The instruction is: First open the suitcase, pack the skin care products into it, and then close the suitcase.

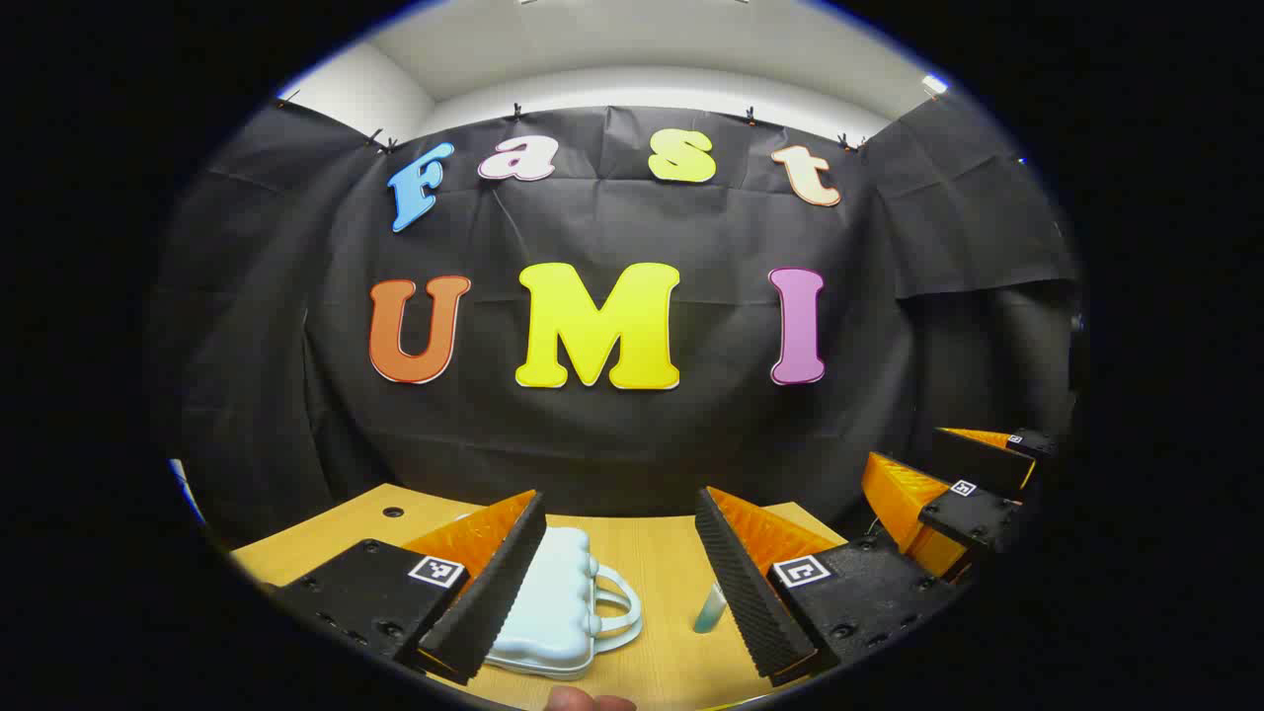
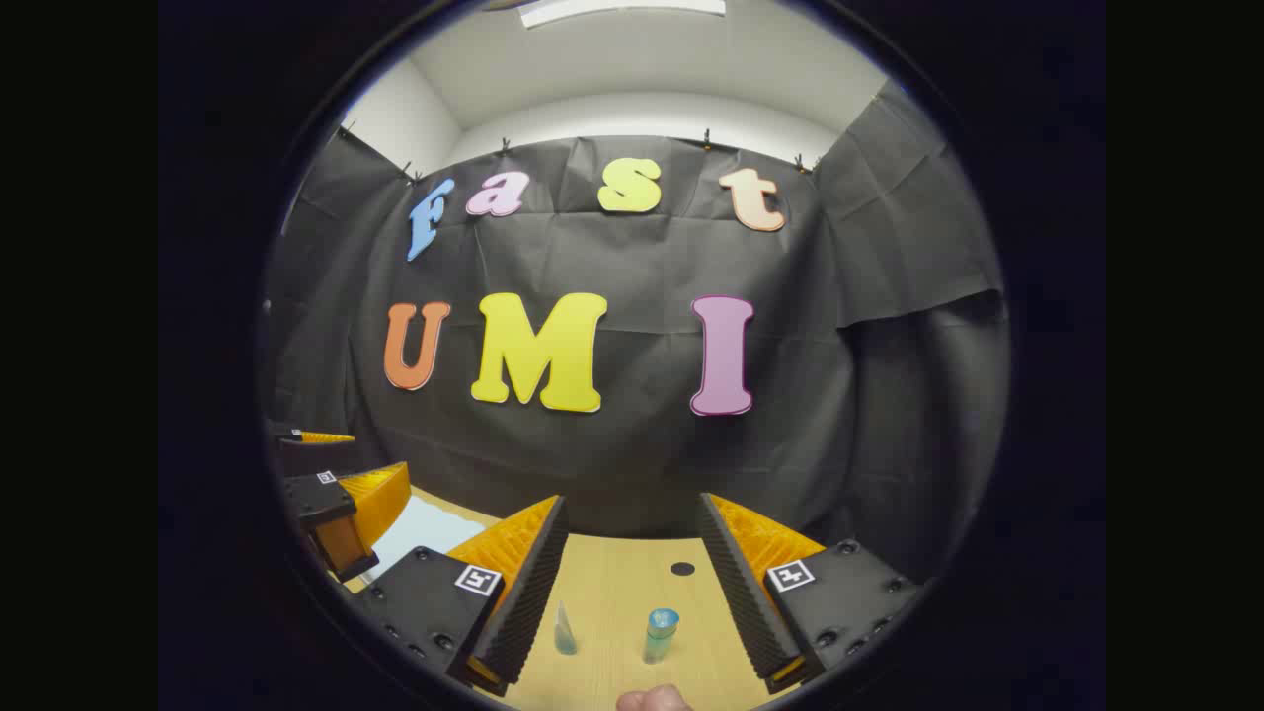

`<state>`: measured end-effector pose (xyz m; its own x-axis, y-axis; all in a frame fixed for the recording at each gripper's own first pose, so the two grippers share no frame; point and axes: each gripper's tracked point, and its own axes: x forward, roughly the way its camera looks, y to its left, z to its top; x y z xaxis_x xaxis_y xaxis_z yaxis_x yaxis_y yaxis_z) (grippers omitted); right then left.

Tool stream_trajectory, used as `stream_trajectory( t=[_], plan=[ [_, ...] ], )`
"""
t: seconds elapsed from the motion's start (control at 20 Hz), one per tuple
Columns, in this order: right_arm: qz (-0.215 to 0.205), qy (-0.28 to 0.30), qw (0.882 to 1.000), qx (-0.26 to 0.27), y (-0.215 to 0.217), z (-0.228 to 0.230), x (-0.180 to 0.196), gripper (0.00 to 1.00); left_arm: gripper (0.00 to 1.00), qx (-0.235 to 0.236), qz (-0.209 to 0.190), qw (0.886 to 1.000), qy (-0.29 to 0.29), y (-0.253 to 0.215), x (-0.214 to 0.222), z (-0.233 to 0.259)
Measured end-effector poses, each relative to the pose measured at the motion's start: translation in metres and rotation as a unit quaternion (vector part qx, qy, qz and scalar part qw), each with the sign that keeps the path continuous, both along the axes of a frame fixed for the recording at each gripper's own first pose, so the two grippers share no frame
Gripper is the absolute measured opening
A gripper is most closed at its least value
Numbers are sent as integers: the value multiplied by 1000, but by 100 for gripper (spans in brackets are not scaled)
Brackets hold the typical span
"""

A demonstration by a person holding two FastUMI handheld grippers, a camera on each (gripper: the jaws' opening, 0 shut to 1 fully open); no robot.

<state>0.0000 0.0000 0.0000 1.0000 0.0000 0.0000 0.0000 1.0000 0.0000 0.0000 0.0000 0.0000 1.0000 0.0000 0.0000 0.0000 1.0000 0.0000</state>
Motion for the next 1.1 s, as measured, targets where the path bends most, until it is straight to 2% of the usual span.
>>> stream_trajectory(
  t=[0.65,1.1],
  plan=[
    [16,2,1000,3,-4,-1,3,77,97,-3,8,1000,8,-3,5,0],
    [8,3,1000,10,-15,-1,9,79,97,9,3,1000,4,-7,5,1]
  ],
)
